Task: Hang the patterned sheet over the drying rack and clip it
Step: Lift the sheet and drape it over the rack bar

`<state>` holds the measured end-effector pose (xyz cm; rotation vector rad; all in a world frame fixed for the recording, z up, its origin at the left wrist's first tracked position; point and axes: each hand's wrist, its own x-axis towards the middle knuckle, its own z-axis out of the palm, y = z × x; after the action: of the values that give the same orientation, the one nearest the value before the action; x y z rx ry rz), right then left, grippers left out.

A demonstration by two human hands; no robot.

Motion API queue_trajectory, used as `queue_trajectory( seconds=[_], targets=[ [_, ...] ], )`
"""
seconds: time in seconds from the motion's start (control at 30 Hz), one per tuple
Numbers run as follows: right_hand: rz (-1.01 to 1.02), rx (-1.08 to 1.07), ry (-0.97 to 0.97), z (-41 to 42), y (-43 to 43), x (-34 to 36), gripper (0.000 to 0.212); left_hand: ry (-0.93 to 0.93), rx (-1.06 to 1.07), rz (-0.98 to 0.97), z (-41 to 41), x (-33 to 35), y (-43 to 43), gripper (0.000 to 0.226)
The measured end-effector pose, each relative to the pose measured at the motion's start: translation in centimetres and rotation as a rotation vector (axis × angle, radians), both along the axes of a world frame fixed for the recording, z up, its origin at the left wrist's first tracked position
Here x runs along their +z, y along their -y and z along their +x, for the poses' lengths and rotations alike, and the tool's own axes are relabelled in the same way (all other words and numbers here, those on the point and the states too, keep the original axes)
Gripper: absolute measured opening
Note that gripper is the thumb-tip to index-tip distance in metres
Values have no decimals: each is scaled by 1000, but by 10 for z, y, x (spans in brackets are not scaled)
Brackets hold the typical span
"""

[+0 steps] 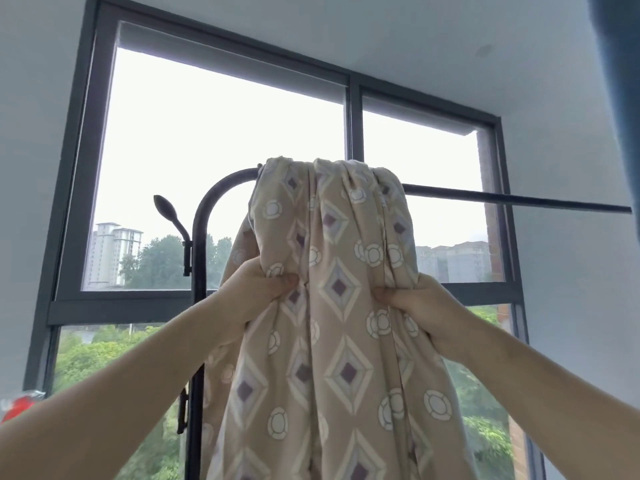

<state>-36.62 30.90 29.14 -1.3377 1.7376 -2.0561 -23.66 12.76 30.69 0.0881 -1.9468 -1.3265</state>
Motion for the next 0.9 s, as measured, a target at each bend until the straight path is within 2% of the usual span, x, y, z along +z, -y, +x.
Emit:
queue_trajectory(
  seconds=[0.13, 0.3, 0.4, 0.43, 0.53, 0.63, 0.7, 0.8, 0.83, 0.9],
  targets=[
    [-121, -28, -77, -2, 3, 50, 17, -160, -9, -87, 1, 55, -6, 14],
    [-276, -138, -216, -1, 13, 115, 24, -311, 134, -373, 4, 125, -8, 22],
    [-302, -234, -327, -4, 22, 145, 23, -321, 230, -498, -3, 159, 1, 13],
    [-299, -256, -368, -8, 26, 152, 21, -314, 264, -512, -6, 169, 6, 17],
    [-283, -254, -474, -18, 36, 168, 25, -215, 370, -514, -9, 182, 18, 44],
    [-266, -268, -563, -30, 50, 179, 22, -21, 454, -505, -12, 189, 23, 79],
    [-284, -327, -588, -39, 61, 191, 11, 68, 475, -484, -12, 193, 26, 91],
    [-247, -377, -585, -60, 77, 206, 13, 193, 481, -392, -12, 194, 34, 107],
    [-170, -371, -570, -63, 80, 205, 14, 259, 468, -373, -13, 194, 38, 106],
    [146, -368, -529, -65, 83, 202, 31, 404, 458, -383, -18, 189, 46, 83]
  ],
)
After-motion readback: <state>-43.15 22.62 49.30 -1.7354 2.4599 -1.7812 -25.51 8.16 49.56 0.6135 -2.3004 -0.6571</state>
